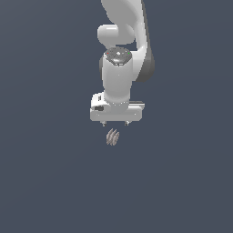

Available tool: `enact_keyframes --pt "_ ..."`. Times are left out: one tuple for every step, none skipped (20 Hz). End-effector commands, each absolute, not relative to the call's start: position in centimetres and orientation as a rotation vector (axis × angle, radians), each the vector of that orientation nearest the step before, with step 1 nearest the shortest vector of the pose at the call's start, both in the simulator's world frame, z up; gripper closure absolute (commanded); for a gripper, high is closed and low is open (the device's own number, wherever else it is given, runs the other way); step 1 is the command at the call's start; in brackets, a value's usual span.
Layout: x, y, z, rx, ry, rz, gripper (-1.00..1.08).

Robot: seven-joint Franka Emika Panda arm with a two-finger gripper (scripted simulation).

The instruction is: Pick up the object and move it to a goal position.

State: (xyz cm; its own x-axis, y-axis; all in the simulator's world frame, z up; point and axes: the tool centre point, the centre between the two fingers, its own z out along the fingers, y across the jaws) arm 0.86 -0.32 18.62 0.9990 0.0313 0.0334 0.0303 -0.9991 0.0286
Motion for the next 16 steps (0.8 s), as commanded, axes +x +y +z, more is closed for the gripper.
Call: enact_keyframes --pt "0.8 -0.4 18.2 3.115 0.021 0.050 -0.92" --pt "0.8 -0.4 18.0 3.116 0.004 0.049 -0.92" --pt "0.8 -0.5 17.7 3.118 -0.016 0.047 -0.92" --pt "0.7 -0.6 17.4 3.119 -0.038 0.046 -0.92" --pt "0.7 -0.6 17.1 3.120 -0.062 0.044 -0.92" --pt "0.7 -0.7 16.7 3.121 -0.089 0.042 -0.92" --pt "0.6 -0.8 16.4 3.122 -0.119 0.039 -0.92" --pt "0.5 -0.9 15.9 3.123 -0.152 0.037 -0.92" --pt "0.5 -1.0 15.5 3.123 -0.187 0.034 -0.92" --pt "0.4 -1.1 15.0 3.122 -0.225 0.031 -0.92" --pt "0.3 -1.2 14.4 3.121 -0.266 0.028 -0.92" --pt "0.2 -1.3 13.9 3.119 -0.309 0.024 -0.92" --pt "0.1 -1.4 13.4 3.116 -0.349 0.021 -0.92" --pt "0.0 -1.6 12.9 3.113 -0.386 0.018 -0.92" --pt "0.0 -1.7 12.4 3.109 -0.421 0.016 -0.92" --pt "-0.1 -1.8 12.0 3.106 -0.453 0.013 -0.92"
